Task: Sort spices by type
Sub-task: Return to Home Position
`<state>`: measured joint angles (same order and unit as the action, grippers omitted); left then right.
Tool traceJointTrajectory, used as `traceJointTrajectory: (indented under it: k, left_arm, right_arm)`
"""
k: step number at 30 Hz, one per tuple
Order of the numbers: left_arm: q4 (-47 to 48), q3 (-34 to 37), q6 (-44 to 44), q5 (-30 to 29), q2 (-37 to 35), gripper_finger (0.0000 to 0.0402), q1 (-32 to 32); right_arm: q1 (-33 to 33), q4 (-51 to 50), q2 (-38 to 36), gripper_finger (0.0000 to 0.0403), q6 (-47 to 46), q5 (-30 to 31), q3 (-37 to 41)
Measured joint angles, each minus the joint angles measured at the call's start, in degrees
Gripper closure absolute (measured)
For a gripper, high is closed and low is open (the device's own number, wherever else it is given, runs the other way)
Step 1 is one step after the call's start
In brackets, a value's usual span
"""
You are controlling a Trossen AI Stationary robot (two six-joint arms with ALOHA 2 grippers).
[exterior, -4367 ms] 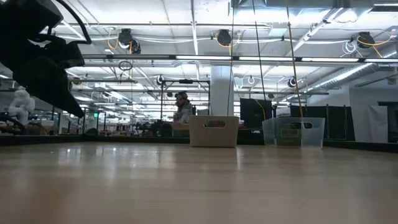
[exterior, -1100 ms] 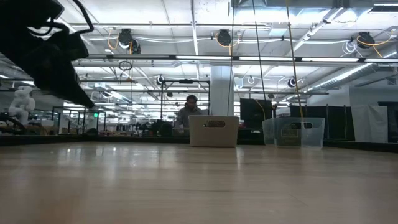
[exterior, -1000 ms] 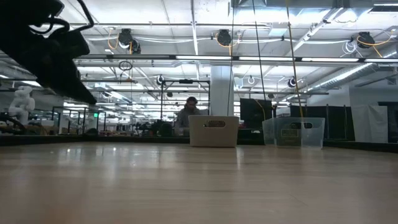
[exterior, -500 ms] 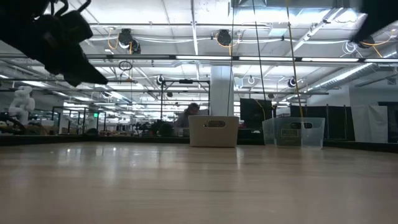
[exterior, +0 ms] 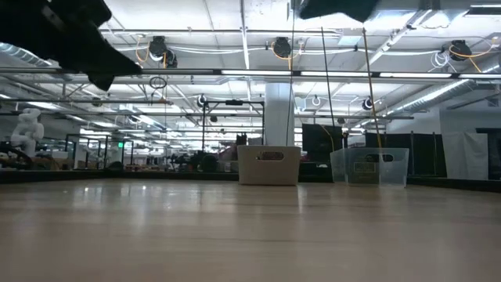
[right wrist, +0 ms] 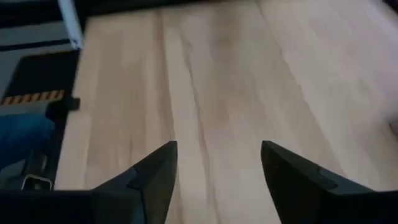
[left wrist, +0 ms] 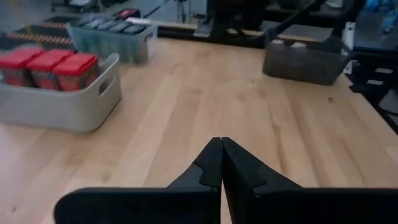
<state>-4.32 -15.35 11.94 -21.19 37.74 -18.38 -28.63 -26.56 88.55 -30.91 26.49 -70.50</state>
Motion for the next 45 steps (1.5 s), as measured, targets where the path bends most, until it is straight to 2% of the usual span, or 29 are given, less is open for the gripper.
traceJointTrajectory:
  k: [10,18,26,34,38,43,45]
  left_arm:
    - [-5.06,0.0,-4.99,-0.04,0.02,0.0393,-2.34]
    - [-8.3,0.0,-7.06,-0.3,0.0,0.0393,-3.12]
    - [-10.25,0.0,-8.35,-1.96,0.02,0.0393,-3.12]
    - [-23.05,0.0,-14.86,-3.08,0.0,0.0393,-2.94]
    - [-26.3,0.0,-16.14,-3.1,0.0,0.0393,-1.28]
    - [-28.41,0.0,-16.41,-2.48,0.04,0.0393,2.91]
    - [-28.42,0.0,-15.66,-0.37,0.43,0.0393,5.25]
  right_arm:
    - [10.4,10.68,0.04,0.0245,19.01,-9.58,0.0]
    - [18.27,16.43,0.07,0.0314,27.93,-19.64,0.0]
    - [23.25,24.19,0.07,0.0395,35.65,-26.21,0.0]
    - [27.77,27.44,0.11,0.0401,40.12,-29.29,0.0]
    - [30.54,27.07,0.11,0.0402,40.71,-35.1,0.02]
    - [33.23,30.78,-0.95,0.0402,40.77,-37.34,5.17]
    - [33.82,36.02,-2.03,0.0403,40.02,-37.27,8.39]
